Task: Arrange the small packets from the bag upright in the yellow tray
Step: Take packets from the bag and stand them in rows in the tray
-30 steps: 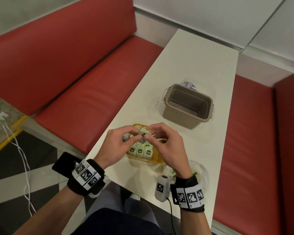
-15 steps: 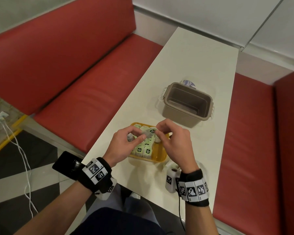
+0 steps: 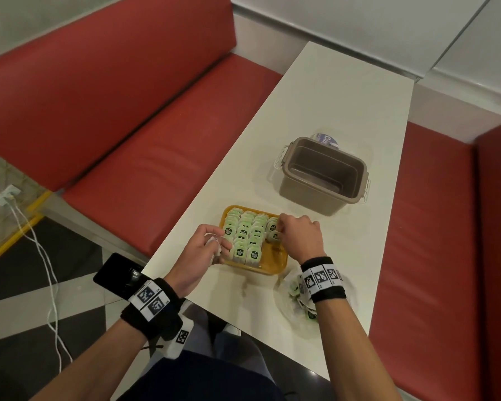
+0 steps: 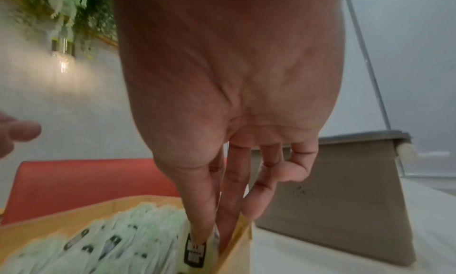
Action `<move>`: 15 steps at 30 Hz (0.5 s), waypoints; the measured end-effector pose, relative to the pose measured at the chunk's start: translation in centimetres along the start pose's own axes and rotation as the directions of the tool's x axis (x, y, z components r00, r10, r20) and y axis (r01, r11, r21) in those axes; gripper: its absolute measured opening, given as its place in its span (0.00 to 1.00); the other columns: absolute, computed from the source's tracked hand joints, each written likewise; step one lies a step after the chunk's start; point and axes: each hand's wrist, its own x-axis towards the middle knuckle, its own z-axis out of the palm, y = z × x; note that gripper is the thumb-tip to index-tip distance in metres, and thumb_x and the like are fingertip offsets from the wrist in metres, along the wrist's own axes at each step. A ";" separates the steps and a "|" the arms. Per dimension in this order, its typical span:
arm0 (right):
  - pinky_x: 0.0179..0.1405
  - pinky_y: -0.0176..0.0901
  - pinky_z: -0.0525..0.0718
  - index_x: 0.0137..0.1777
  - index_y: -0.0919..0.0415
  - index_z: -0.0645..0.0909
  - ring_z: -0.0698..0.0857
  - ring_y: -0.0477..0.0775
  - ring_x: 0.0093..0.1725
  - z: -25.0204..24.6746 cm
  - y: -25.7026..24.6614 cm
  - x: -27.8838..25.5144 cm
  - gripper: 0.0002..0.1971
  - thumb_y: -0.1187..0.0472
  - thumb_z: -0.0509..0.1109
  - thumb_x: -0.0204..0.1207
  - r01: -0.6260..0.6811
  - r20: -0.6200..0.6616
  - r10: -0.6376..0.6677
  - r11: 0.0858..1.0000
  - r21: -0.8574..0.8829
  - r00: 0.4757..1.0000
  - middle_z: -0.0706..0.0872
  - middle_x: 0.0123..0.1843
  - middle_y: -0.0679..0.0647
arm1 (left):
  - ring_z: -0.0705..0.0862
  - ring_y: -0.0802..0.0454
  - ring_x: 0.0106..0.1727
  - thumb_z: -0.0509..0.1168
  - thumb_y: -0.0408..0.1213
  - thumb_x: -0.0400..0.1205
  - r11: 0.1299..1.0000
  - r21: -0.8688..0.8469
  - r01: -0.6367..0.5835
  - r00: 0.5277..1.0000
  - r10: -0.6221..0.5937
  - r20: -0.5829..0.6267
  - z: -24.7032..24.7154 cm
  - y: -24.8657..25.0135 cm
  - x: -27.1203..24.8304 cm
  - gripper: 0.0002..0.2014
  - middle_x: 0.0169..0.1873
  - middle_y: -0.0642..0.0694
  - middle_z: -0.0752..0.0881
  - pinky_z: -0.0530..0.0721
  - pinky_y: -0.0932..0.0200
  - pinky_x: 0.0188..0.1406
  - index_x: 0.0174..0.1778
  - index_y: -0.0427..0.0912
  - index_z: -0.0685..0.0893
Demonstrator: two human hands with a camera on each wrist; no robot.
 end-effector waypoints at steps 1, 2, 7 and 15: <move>0.63 0.59 0.77 0.56 0.47 0.84 0.85 0.63 0.57 0.3 -0.3 0.2 0.09 0.60 0.63 0.87 -0.006 0.010 0.006 1.000 -0.005 1.000 0.90 0.48 0.53 | 0.87 0.45 0.47 0.54 0.16 0.85 1.000 -0.014 0.007 1.000 -0.007 0.003 -0.1 -0.1 -0.1 0.17 0.46 0.40 0.91 0.85 0.52 0.45 0.63 0.36 0.79; 0.63 0.60 0.78 0.55 0.47 0.84 0.85 0.63 0.57 0.6 -0.5 0.3 0.10 0.60 0.62 0.87 -0.009 0.014 0.009 1.000 -0.007 1.000 0.90 0.49 0.53 | 0.88 0.45 0.48 0.55 0.17 0.86 1.000 -0.025 0.011 1.000 -0.010 0.010 -0.1 -0.1 -0.3 0.17 0.48 0.39 0.92 0.86 0.52 0.47 0.64 0.36 0.79; 0.61 0.59 0.80 0.58 0.50 0.89 0.84 0.65 0.59 1.6 -1.2 0.9 0.12 0.59 0.62 0.88 -0.064 -0.091 0.063 0.998 -0.010 0.994 0.87 0.57 0.55 | 0.92 0.42 0.55 0.59 0.17 0.88 0.995 -0.098 0.033 0.998 -0.028 0.050 -0.4 -0.1 -0.7 0.17 0.58 0.30 0.93 0.89 0.49 0.56 0.70 0.35 0.78; 0.59 0.59 0.82 0.59 0.53 0.87 0.84 0.65 0.60 2.6 -1.9 1.1 0.08 0.57 0.71 0.83 -0.145 -0.124 0.154 0.987 0.074 0.980 0.86 0.58 0.55 | 0.92 0.31 0.62 0.58 0.14 0.86 0.977 -0.199 0.072 0.991 -0.047 0.124 -0.6 0.1 -1.0 0.21 0.61 0.23 0.90 0.87 0.39 0.73 0.74 0.32 0.77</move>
